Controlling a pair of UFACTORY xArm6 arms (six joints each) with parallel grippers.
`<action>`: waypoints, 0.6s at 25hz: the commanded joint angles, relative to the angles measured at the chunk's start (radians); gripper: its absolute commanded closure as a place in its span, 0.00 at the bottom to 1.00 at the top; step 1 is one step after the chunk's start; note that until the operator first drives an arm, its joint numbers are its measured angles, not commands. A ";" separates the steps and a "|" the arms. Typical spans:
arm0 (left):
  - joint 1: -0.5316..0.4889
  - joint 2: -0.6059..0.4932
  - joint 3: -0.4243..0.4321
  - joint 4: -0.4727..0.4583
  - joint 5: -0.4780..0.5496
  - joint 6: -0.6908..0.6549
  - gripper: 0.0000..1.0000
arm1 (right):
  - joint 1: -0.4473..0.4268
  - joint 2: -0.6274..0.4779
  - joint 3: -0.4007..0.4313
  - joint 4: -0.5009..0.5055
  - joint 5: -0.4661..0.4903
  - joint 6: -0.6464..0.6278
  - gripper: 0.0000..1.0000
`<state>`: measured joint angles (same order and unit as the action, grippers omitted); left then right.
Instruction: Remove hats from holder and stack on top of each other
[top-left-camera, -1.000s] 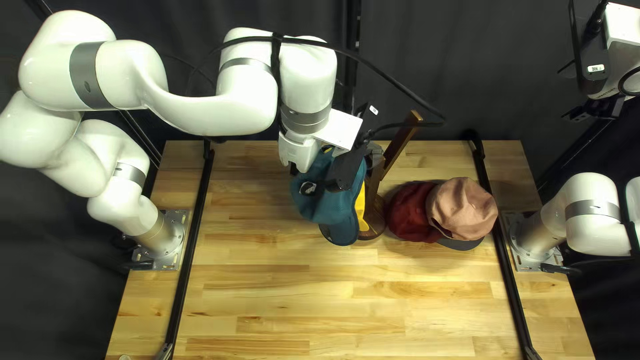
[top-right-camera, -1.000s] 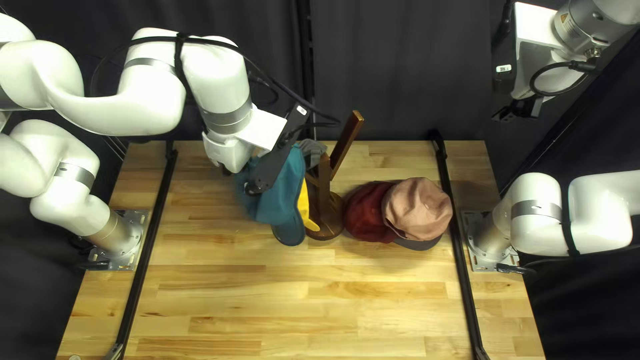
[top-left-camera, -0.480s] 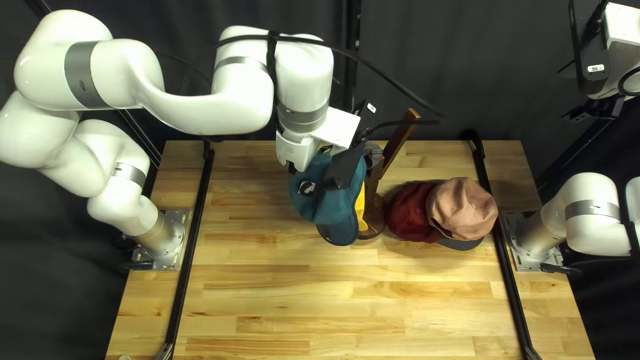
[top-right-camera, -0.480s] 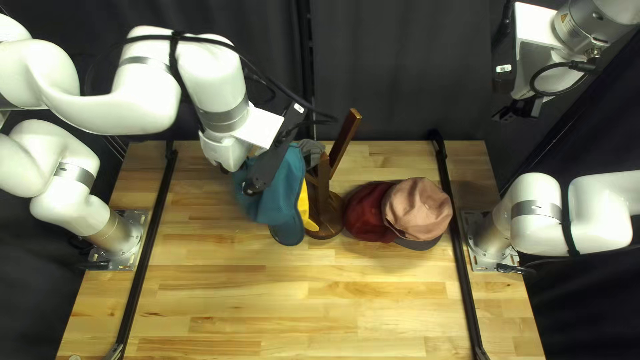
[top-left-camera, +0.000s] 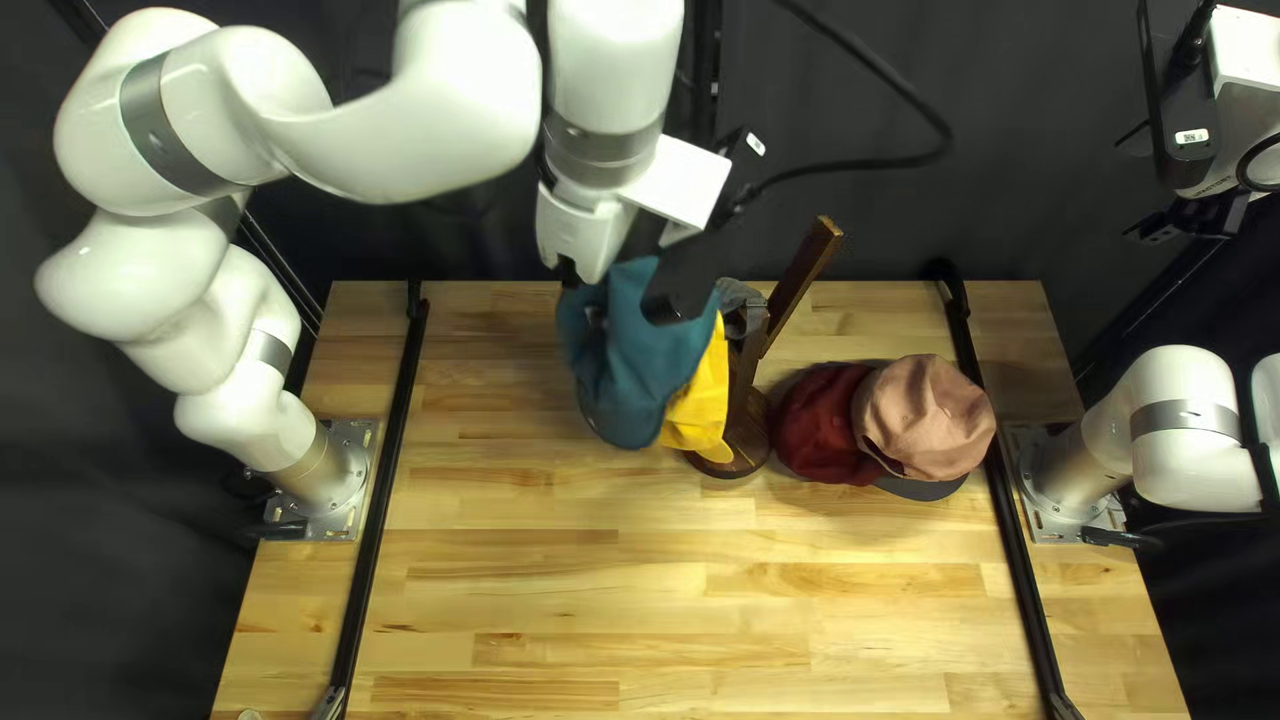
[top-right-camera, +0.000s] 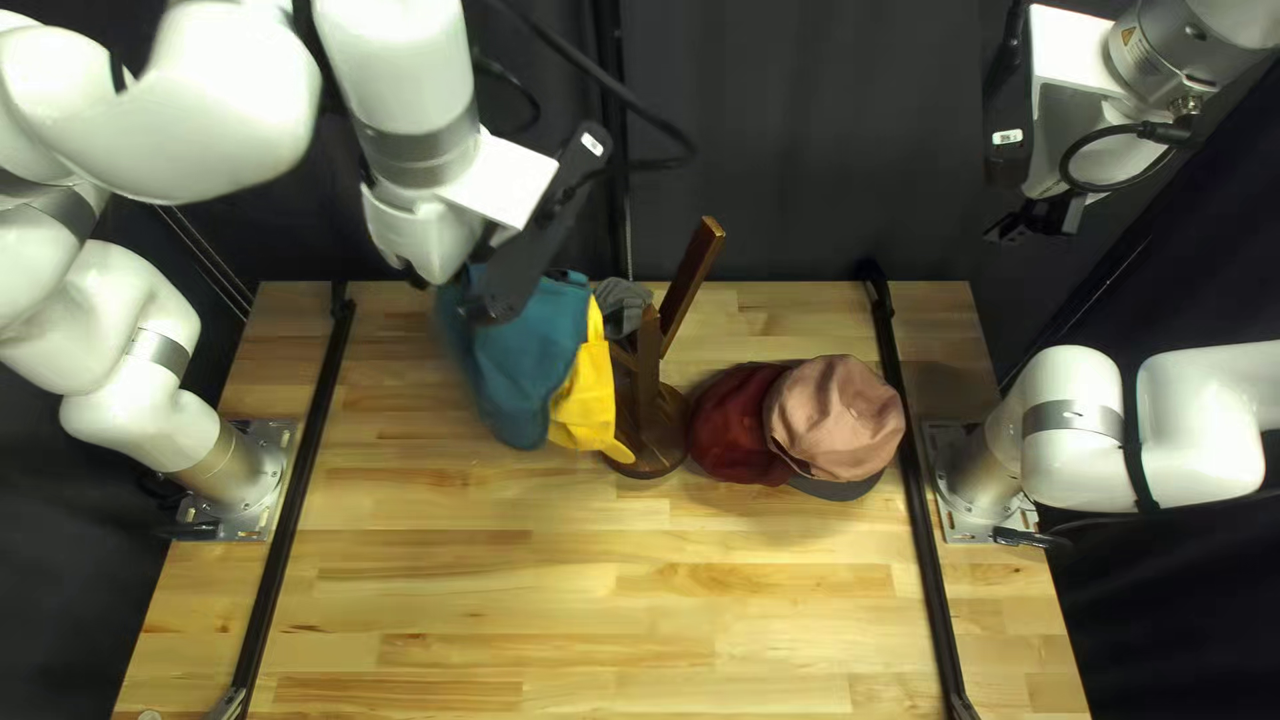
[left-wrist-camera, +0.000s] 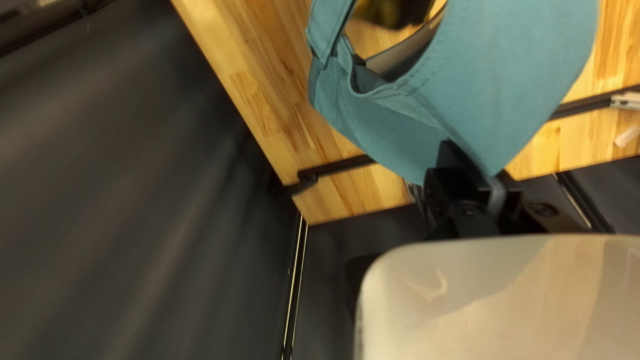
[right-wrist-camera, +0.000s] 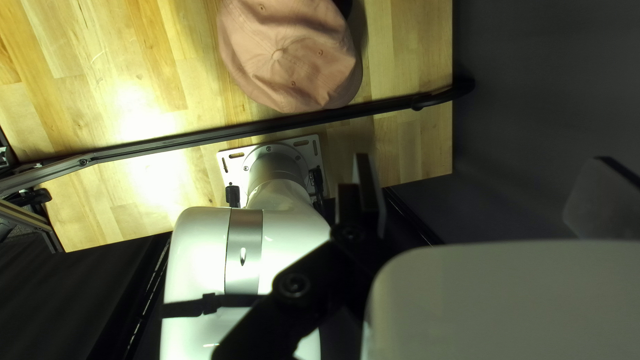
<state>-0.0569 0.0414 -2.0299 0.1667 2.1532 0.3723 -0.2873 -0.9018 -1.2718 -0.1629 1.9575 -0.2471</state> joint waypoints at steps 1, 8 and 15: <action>-0.053 -0.147 0.195 -0.013 -0.040 -0.084 1.00 | 0.000 0.000 0.000 0.000 0.000 0.000 0.00; -0.119 -0.297 0.377 -0.021 -0.058 -0.181 1.00 | 0.000 0.000 0.000 0.000 0.000 0.000 0.00; -0.166 -0.368 0.542 -0.040 -0.123 -0.273 1.00 | 0.000 0.000 0.000 0.000 0.000 0.000 0.00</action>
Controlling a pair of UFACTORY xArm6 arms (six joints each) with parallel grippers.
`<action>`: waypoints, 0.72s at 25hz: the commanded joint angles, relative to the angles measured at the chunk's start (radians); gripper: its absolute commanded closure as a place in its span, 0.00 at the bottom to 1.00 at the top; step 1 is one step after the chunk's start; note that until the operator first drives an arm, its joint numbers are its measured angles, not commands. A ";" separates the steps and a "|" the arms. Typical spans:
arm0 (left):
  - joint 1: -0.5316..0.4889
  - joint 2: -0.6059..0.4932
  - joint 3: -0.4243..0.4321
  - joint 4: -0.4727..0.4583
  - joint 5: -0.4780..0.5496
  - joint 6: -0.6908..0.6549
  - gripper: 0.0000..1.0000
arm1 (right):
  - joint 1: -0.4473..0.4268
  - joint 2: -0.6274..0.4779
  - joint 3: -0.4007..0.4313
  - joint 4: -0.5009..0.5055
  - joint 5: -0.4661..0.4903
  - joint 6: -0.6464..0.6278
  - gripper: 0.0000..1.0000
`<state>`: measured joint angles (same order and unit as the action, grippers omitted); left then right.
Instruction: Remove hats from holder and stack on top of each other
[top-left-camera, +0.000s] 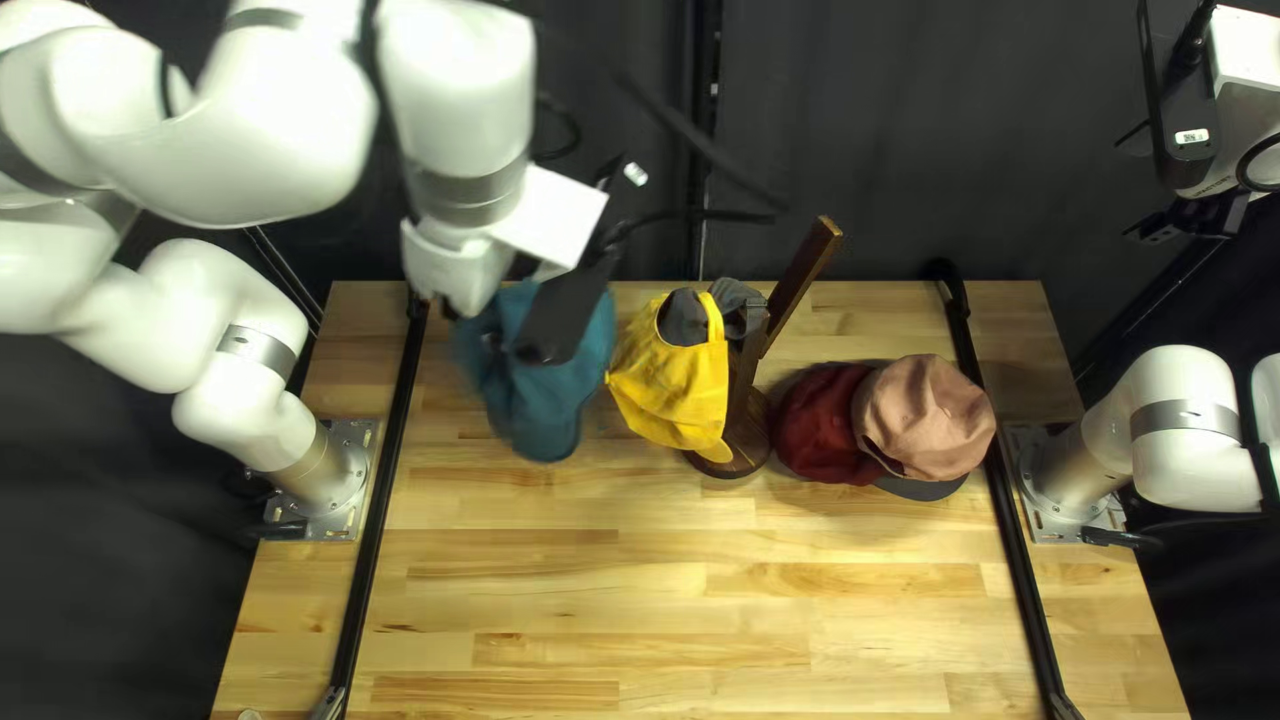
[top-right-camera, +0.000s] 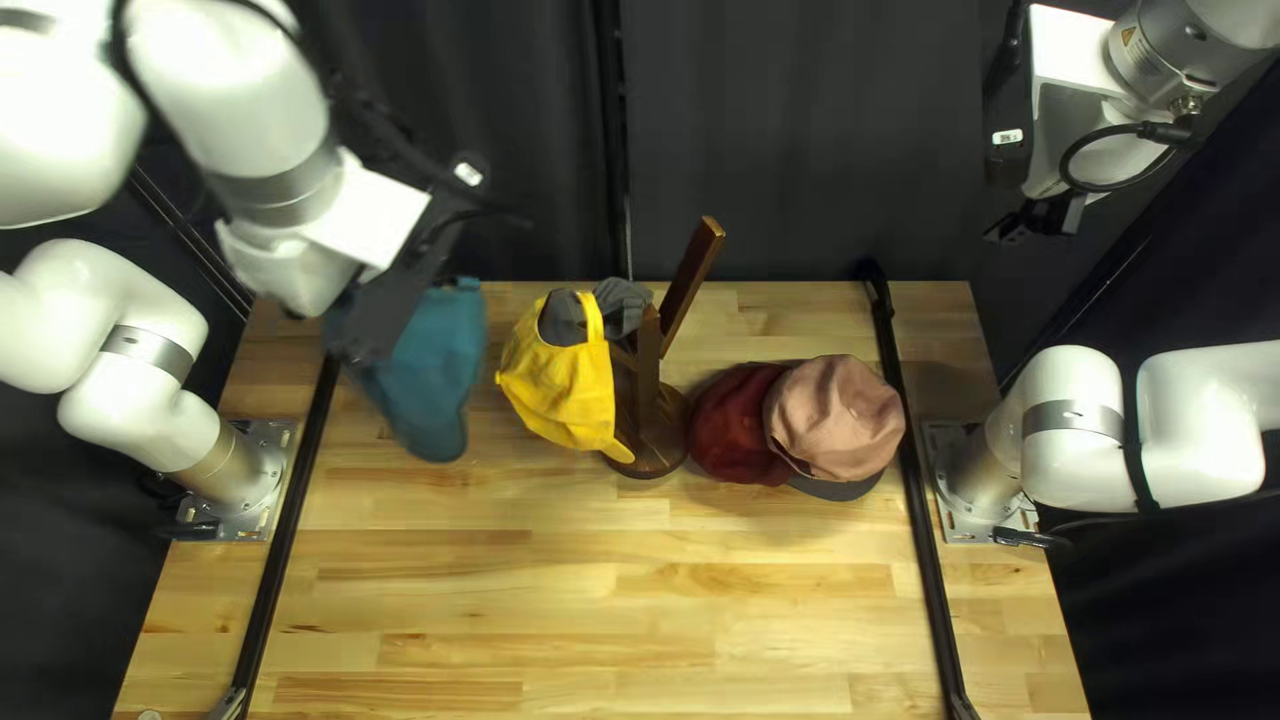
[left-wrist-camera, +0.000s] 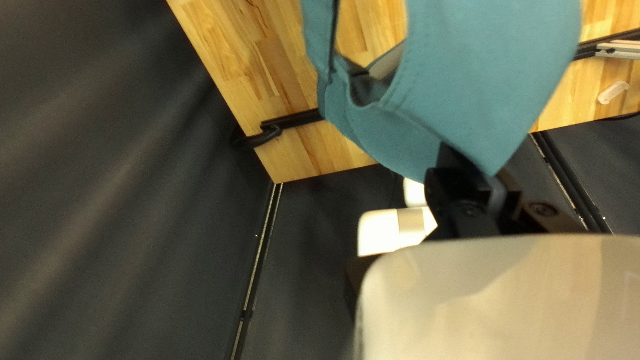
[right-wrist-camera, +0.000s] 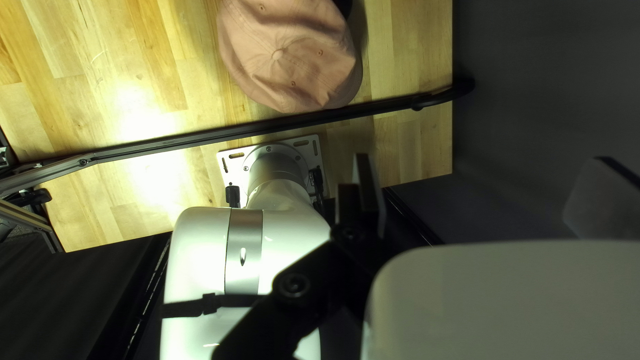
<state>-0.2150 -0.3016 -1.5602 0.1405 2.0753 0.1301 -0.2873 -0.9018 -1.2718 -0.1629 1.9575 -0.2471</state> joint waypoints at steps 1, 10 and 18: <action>0.001 -0.029 0.101 -0.020 -0.067 -0.030 1.00 | 0.000 0.000 0.000 0.000 0.000 0.000 0.00; 0.059 -0.146 0.357 -0.069 -0.221 -0.032 0.14 | 0.000 0.000 0.000 0.000 0.000 0.000 0.00; 0.059 -0.216 0.393 -0.079 -0.222 -0.064 0.00 | 0.000 0.000 0.000 0.000 0.000 0.000 0.00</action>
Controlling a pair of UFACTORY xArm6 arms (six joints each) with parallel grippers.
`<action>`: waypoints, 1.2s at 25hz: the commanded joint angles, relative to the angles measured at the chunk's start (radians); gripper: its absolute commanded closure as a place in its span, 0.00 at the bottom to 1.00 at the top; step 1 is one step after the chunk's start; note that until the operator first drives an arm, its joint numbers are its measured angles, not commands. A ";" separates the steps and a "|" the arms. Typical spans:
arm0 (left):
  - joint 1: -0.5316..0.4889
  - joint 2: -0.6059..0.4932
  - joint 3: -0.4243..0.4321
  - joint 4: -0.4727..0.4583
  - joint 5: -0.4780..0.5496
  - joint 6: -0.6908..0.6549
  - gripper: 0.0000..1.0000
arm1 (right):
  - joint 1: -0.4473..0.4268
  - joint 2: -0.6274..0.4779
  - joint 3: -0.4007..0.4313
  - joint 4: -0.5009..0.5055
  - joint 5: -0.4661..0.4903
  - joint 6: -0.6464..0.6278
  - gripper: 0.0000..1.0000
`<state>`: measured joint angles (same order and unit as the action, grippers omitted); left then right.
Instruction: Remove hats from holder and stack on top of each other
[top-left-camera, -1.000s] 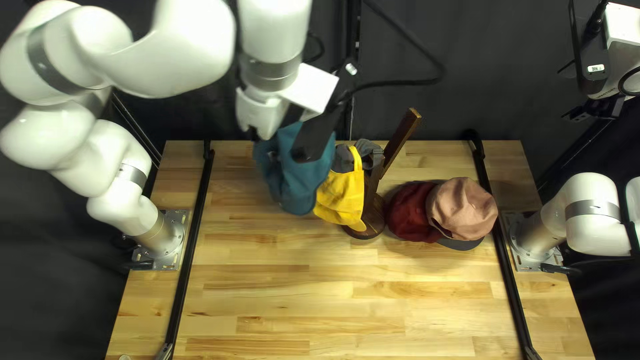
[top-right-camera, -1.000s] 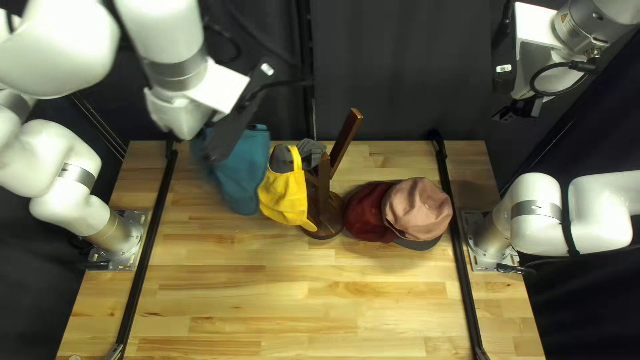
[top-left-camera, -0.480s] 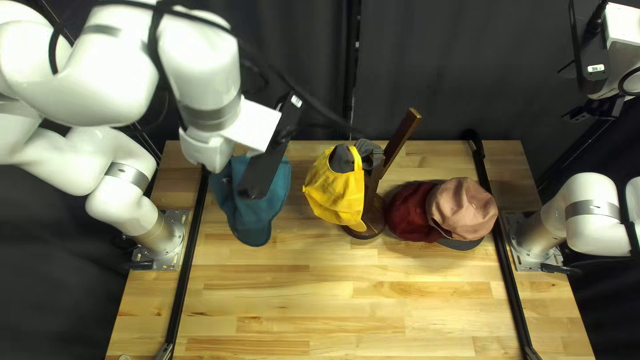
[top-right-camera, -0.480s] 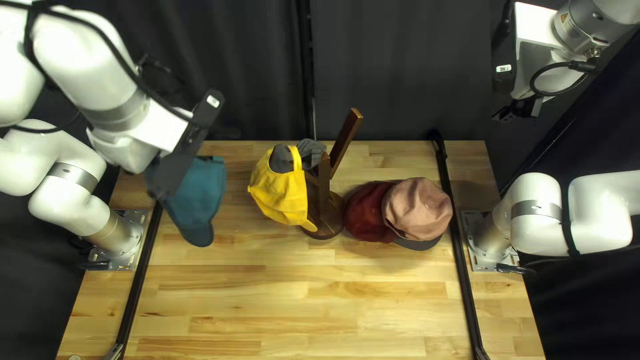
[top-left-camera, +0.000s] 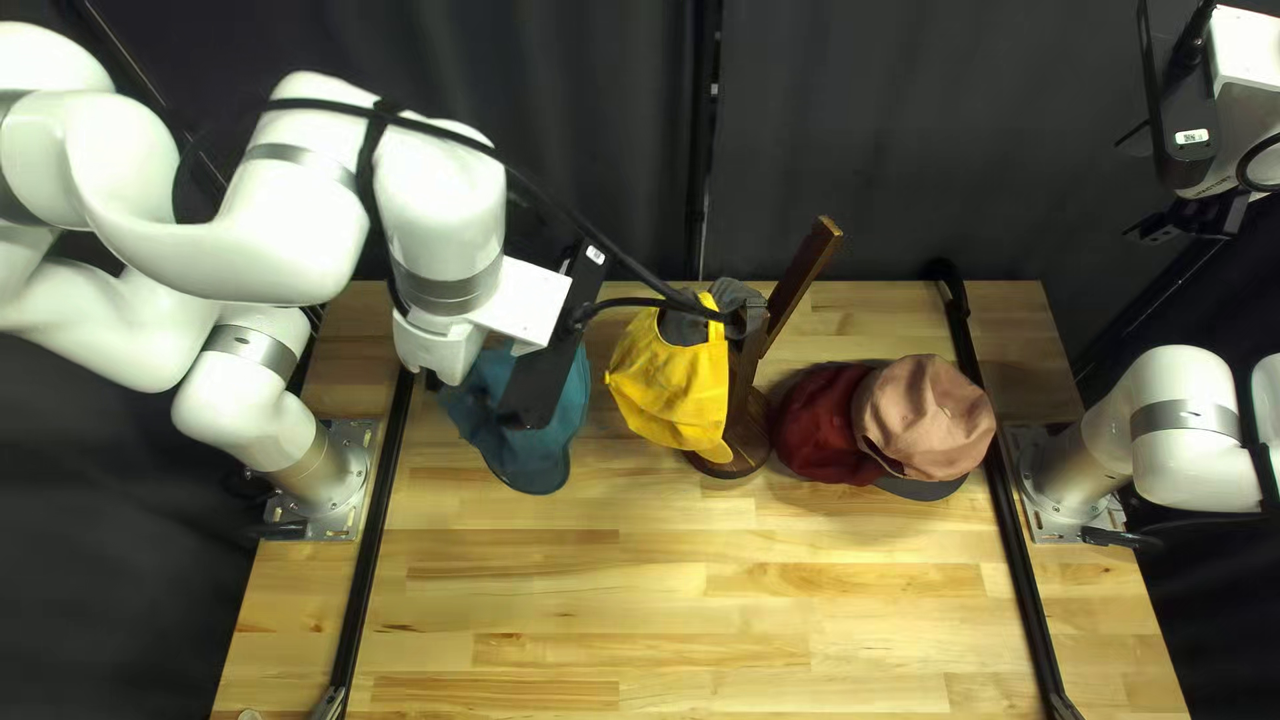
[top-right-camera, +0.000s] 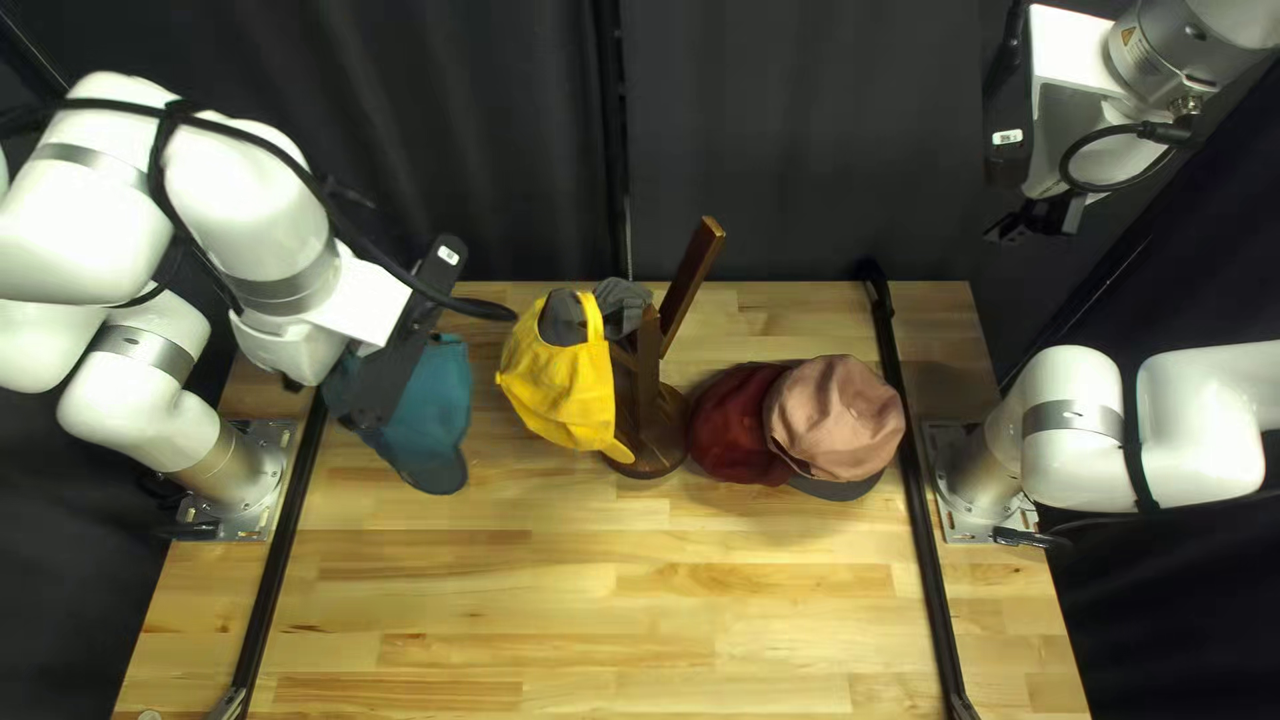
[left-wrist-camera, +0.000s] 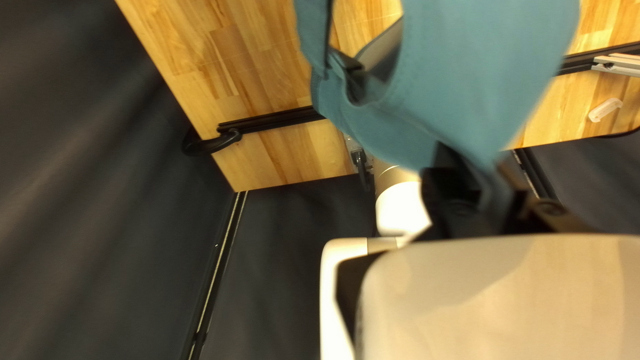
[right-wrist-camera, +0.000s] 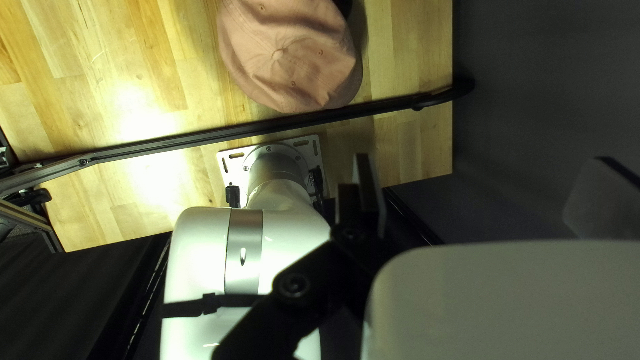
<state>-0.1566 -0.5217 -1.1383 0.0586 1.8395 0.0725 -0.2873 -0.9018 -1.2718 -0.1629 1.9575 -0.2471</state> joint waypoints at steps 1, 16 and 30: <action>0.004 0.018 -0.056 0.009 0.023 -0.002 0.00 | 0.000 0.000 0.000 0.000 0.000 0.000 0.00; 0.042 0.199 -0.206 0.091 -0.120 0.071 0.00 | 0.000 0.000 0.000 0.000 0.000 0.000 0.00; -0.009 -0.082 0.183 0.237 -0.570 0.000 0.00 | 0.000 0.000 0.000 0.000 0.000 0.000 0.00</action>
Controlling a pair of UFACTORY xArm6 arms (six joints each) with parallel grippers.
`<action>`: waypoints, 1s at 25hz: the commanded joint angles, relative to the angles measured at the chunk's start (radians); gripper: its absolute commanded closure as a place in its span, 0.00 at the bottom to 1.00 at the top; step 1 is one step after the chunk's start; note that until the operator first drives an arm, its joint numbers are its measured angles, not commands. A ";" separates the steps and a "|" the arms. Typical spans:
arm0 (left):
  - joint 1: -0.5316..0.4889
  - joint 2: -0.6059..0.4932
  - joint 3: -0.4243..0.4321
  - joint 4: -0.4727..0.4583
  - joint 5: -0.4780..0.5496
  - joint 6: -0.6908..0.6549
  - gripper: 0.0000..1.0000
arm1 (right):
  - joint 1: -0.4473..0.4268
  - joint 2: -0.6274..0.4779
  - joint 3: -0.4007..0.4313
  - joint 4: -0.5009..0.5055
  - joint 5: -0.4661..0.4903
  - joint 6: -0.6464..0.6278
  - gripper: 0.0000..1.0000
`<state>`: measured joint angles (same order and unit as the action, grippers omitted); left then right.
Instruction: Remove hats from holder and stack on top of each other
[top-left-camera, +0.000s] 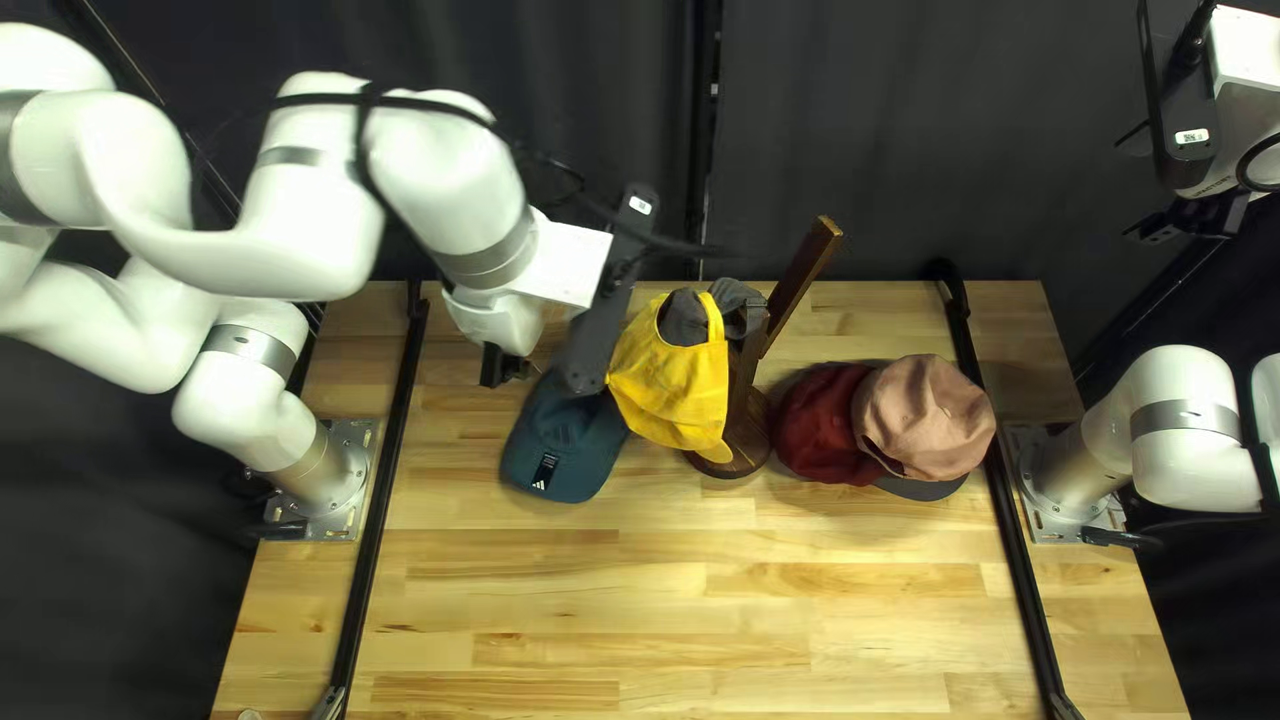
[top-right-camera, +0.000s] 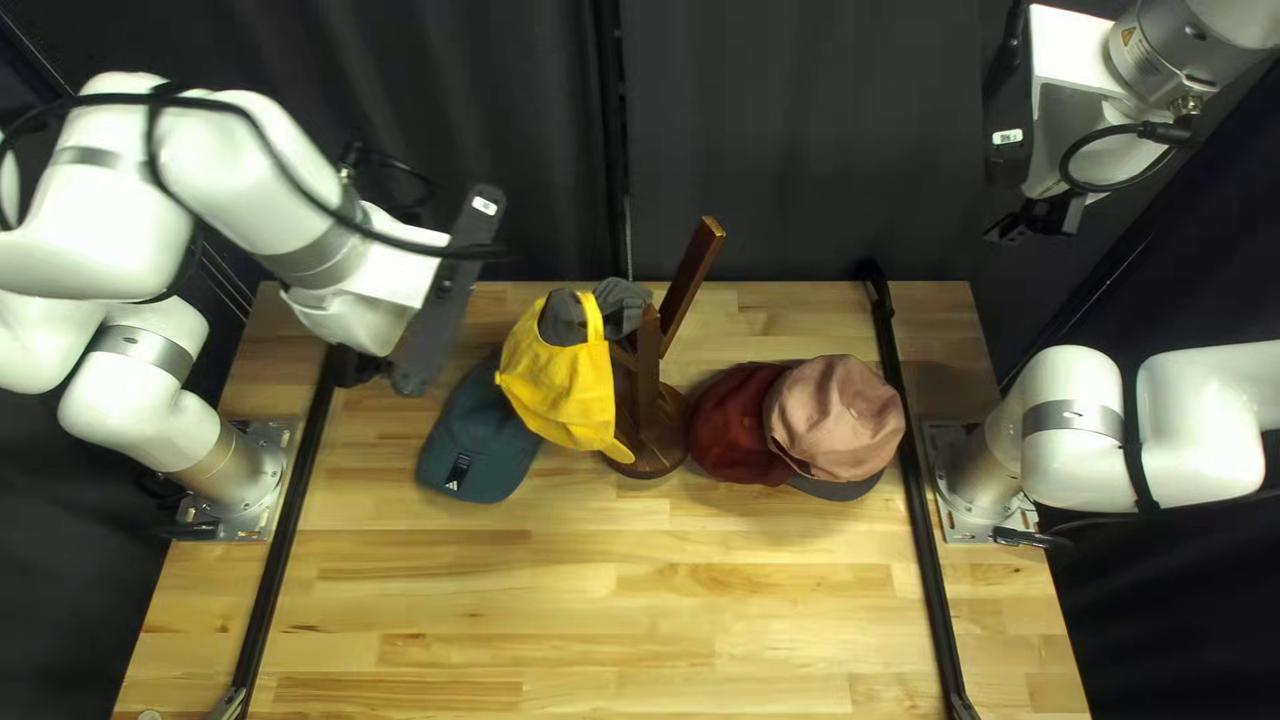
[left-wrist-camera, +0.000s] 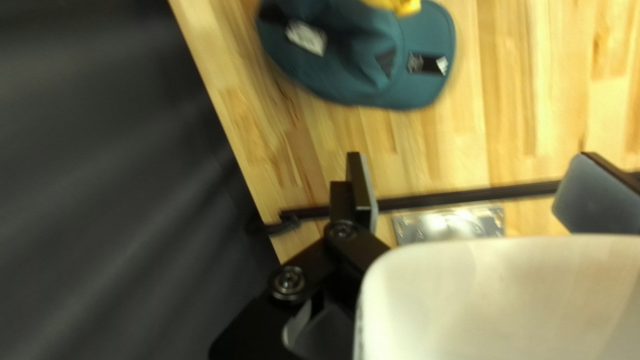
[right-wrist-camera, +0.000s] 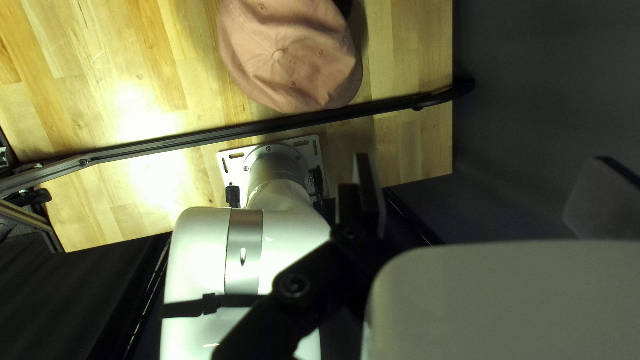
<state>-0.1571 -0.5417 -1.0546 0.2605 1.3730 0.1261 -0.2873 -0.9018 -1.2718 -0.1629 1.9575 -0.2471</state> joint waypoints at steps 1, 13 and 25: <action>-0.012 -0.082 0.131 0.049 -0.133 -0.076 0.00 | 0.000 0.000 0.000 0.000 0.000 0.000 0.00; 0.023 -0.073 0.235 0.040 -0.281 -0.166 0.00 | 0.000 0.000 0.000 0.000 0.000 0.000 0.00; 0.030 0.026 0.238 0.015 -0.352 -0.208 0.00 | 0.000 0.000 0.000 0.000 0.000 0.000 0.00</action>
<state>-0.1249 -0.5265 -0.8172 0.2747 1.0309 -0.0721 -0.2873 -0.9018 -1.2718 -0.1629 1.9575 -0.2471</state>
